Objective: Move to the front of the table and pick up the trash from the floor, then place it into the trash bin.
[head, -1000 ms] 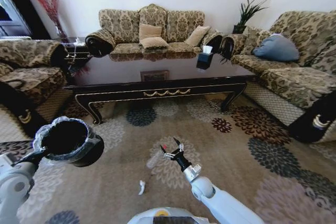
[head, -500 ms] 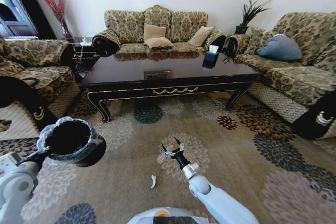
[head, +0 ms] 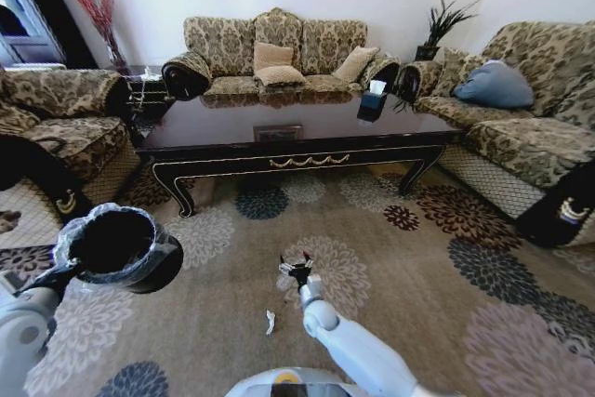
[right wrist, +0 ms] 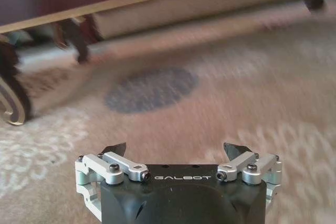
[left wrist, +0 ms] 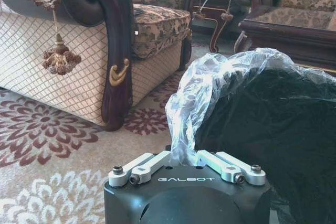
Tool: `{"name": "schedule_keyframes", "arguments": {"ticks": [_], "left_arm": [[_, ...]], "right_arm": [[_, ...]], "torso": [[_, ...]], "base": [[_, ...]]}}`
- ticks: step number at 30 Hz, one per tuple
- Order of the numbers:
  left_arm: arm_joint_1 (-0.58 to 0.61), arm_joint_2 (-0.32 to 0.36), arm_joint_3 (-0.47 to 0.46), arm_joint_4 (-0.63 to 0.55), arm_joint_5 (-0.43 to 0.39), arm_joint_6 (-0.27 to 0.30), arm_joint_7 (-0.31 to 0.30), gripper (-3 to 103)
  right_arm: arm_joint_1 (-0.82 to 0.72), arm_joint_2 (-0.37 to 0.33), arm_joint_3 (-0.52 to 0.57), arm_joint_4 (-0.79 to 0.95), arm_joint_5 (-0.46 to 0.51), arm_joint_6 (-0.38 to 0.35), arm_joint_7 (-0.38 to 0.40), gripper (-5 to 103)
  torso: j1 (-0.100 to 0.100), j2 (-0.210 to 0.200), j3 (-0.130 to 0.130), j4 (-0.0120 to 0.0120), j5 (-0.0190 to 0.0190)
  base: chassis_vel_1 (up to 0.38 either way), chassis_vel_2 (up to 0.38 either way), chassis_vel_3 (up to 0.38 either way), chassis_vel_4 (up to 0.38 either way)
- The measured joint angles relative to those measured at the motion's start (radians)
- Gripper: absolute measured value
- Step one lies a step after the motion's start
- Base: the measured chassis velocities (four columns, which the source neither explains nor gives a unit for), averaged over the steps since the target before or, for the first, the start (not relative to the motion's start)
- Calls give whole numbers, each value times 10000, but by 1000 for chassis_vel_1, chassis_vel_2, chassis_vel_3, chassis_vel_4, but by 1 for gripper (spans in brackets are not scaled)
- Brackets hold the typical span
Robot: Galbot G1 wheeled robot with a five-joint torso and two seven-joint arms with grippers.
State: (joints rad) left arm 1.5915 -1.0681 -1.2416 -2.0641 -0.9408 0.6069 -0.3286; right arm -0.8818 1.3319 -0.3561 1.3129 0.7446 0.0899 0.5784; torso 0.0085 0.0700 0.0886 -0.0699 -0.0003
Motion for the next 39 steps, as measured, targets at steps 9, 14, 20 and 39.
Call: {"name": "schedule_keyframes", "arguments": {"ticks": [9,14,20,39], "left_arm": [[50,-18,-2,-6,18,-8,9,3],[45,14,28,54,32,-12,9,3],[-90,60,180,168,149,-14,5,3],[-231,63,347,24,-157,86,-99,3]], "right_arm": [[832,1261,644,-2276,970,-464,1339,100],[1206,1795,1212,-3358,952,-443,1277,100],[1492,2175,1475,-4000,994,-415,883,100],[1373,2257,1513,-5071,107,-656,350,50]], "torso": [[0,-2,1,-2,1],[1,-2,1,-1,1],[0,-2,0,-1,1],[0,-2,-1,-2,2]], "base": [[0,0,0,0],[0,0,0,0],[0,0,0,0],[0,0,0,0]]}}
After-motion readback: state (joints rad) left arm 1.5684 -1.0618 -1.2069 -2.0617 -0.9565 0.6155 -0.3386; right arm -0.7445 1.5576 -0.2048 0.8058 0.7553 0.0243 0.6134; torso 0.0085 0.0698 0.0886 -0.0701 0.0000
